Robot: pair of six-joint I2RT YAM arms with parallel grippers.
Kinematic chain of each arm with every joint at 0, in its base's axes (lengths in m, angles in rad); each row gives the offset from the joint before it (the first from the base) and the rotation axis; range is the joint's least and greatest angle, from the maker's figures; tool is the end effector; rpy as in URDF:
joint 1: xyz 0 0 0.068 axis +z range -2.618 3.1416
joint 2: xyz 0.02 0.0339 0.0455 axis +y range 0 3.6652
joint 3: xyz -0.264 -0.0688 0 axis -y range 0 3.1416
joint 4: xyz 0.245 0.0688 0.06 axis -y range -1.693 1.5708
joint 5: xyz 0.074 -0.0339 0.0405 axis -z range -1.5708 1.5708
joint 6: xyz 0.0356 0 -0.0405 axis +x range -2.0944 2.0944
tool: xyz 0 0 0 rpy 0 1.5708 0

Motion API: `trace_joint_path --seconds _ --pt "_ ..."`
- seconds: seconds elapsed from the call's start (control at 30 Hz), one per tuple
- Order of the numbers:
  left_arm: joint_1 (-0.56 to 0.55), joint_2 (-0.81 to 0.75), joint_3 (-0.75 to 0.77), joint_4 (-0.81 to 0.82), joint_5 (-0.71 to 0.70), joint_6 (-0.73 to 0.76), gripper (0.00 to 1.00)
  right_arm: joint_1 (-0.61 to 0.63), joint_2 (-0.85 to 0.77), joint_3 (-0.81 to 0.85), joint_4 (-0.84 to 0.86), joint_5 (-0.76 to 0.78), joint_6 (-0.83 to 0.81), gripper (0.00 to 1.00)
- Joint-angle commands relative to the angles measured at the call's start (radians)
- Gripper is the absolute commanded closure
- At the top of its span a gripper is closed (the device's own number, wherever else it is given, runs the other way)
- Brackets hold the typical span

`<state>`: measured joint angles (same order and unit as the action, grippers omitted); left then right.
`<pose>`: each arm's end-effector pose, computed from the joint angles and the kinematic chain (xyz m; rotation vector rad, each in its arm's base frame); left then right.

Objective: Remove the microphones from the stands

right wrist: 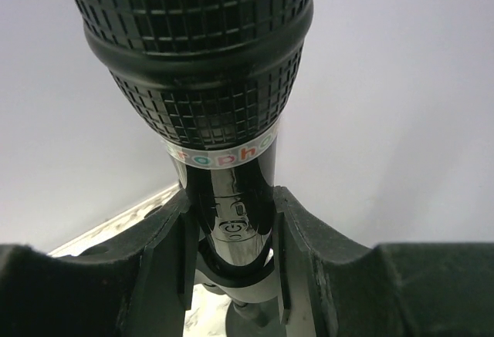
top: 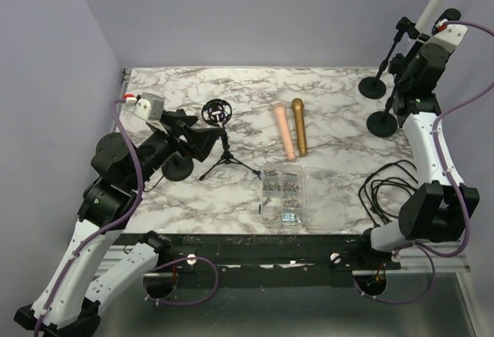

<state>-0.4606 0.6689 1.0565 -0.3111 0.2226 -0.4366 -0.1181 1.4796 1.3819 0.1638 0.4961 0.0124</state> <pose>0.1089 -0.0628 0.4337 0.2056 1.5479 -0.8820 0.3463 -0.0582 0.4192 0.4951 1.4476 -0.4569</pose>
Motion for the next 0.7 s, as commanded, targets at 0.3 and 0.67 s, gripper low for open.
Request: trace_joint_path --seconds 0.3,0.67 --pt "-0.285 0.279 0.150 0.158 -0.023 0.067 0.14 -0.002 -0.075 0.065 -0.161 -0.316 0.186 0.99" --pt "-0.360 0.553 0.341 0.254 0.075 0.103 0.12 -0.002 -0.074 0.082 -0.295 -0.608 0.260 0.99"
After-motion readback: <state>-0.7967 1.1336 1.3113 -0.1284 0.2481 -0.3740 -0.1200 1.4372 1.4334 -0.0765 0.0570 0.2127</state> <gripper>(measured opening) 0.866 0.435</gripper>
